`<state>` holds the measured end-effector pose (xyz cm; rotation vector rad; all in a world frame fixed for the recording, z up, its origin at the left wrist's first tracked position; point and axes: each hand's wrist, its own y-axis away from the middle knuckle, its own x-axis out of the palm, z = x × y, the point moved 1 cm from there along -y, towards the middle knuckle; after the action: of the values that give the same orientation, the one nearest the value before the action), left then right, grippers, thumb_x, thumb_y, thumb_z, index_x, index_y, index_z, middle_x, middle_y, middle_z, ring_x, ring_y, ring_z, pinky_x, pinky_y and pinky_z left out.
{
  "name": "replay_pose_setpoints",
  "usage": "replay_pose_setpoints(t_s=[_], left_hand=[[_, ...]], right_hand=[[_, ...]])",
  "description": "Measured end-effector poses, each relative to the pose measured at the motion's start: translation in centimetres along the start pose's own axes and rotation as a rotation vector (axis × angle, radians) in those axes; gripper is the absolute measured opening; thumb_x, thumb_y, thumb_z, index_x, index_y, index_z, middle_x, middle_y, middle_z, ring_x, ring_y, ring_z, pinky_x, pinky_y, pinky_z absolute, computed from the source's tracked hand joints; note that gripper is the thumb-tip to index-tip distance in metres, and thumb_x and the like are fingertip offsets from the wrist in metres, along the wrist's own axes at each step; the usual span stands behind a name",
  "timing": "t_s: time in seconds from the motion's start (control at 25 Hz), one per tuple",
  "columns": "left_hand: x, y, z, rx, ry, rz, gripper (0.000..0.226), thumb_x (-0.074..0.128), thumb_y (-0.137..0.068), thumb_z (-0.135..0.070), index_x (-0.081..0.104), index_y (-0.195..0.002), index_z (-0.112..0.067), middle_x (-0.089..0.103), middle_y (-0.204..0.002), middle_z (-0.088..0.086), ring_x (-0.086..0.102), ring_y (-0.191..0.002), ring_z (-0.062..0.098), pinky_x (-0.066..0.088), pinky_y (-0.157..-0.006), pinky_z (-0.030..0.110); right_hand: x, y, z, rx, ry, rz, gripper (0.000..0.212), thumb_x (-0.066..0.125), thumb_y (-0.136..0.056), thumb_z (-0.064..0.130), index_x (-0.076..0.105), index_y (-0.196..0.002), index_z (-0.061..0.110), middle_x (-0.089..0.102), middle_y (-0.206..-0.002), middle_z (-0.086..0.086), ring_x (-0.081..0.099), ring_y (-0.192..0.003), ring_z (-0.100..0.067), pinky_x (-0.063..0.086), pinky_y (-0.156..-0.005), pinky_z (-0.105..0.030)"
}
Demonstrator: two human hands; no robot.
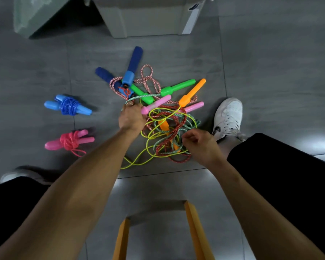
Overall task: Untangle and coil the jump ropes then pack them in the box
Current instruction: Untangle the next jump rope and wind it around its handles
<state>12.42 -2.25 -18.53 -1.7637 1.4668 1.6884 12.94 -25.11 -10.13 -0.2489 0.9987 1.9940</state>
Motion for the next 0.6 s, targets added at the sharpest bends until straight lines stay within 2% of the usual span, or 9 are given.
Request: replay_pose_setpoints(t_s=[0.08,0.2,0.24,0.32,0.4,0.44,0.48,0.52,0.6], left_hand=[[-2.3,2.3,0.0,0.053,0.024,-0.036,0.031,0.063,-0.089,-0.029,0.058,-0.117,-0.018,0.062,-0.109,0.012,0.058,-0.101,0.031,0.048,-0.076,0.039],[-6.2,7.6,0.4,0.227,0.022,-0.028,0.034,0.060,-0.090,-0.028,0.055,-0.123,-0.026,0.065,-0.107,0.011,0.062,-0.097,0.035,0.049,-0.075,0.041],[-7.5,9.7,0.6,0.291,0.021,-0.024,0.035,0.061,-0.089,-0.028,0.055,-0.123,-0.029,0.065,-0.109,0.009,0.062,-0.099,0.035,0.050,-0.075,0.040],[-10.0,13.5,1.0,0.376,0.125,-0.049,0.037,0.067,-0.084,-0.024,0.060,-0.120,-0.030,0.065,-0.112,0.004,0.062,-0.100,0.031,0.052,-0.077,0.040],[-12.0,17.1,1.4,0.400,0.299,-0.056,0.038,0.073,-0.077,-0.017,0.066,-0.113,-0.028,0.067,-0.109,0.001,0.064,-0.099,0.027,0.052,-0.081,0.039],[-12.4,18.9,1.8,0.395,0.358,-0.075,0.038,0.075,-0.075,-0.014,0.068,-0.111,-0.025,0.068,-0.108,0.001,0.064,-0.097,0.024,0.051,-0.082,0.035],[-12.4,20.7,2.1,0.349,0.431,-0.109,0.038,0.075,-0.075,-0.013,0.067,-0.111,-0.022,0.067,-0.108,0.001,0.064,-0.096,0.021,0.050,-0.082,0.032],[-12.2,21.9,2.6,0.201,0.546,-0.129,0.037,0.076,-0.075,-0.016,0.065,-0.111,-0.021,0.065,-0.110,0.002,0.062,-0.094,0.017,0.050,-0.083,0.029],[-12.3,24.5,3.0,-0.259,0.989,0.026,0.031,0.074,-0.080,-0.027,0.062,-0.106,-0.017,0.063,-0.109,0.009,0.061,-0.088,0.014,0.052,-0.087,0.033]], right_hand=[[-0.4,0.3,1.1,-0.105,0.084,-0.081,0.008,0.062,-0.086,0.013,0.068,-0.091,0.012,0.067,-0.083,0.002,0.063,-0.074,-0.009,0.049,-0.062,-0.016],[-1.1,1.6,3.9,-0.431,0.359,-0.247,0.027,0.062,-0.085,0.017,0.062,-0.110,0.009,0.061,-0.110,-0.010,0.058,-0.100,-0.027,0.050,-0.076,-0.034],[-1.3,2.5,5.0,-0.521,0.465,-0.220,0.036,0.063,-0.084,0.021,0.059,-0.117,0.009,0.057,-0.118,-0.012,0.054,-0.106,-0.031,0.048,-0.081,-0.037],[-1.5,4.6,6.8,-0.587,0.653,-0.041,0.040,0.063,-0.085,0.030,0.057,-0.121,0.013,0.057,-0.120,-0.010,0.053,-0.110,-0.033,0.046,-0.087,-0.041],[-1.7,7.3,7.8,-0.550,0.692,0.156,0.028,0.057,-0.090,0.032,0.060,-0.111,0.014,0.063,-0.107,-0.009,0.058,-0.100,-0.031,0.048,-0.080,-0.039],[-1.8,8.8,8.0,-0.523,0.611,0.214,0.023,0.055,-0.092,0.031,0.063,-0.105,0.013,0.065,-0.098,-0.009,0.059,-0.092,-0.029,0.048,-0.075,-0.037],[-2.0,10.0,8.0,-0.489,0.494,0.237,0.020,0.056,-0.092,0.029,0.064,-0.097,0.012,0.065,-0.088,-0.009,0.060,-0.083,-0.026,0.047,-0.070,-0.036],[-2.1,11.1,8.0,-0.460,0.394,0.244,0.018,0.057,-0.092,0.027,0.065,-0.091,0.011,0.064,-0.079,-0.009,0.058,-0.075,-0.024,0.044,-0.066,-0.035],[-1.6,13.6,7.6,-0.433,0.268,0.262,0.016,0.059,-0.092,0.025,0.065,-0.085,0.012,0.060,-0.070,-0.008,0.053,-0.063,-0.017,0.040,-0.060,-0.032]])
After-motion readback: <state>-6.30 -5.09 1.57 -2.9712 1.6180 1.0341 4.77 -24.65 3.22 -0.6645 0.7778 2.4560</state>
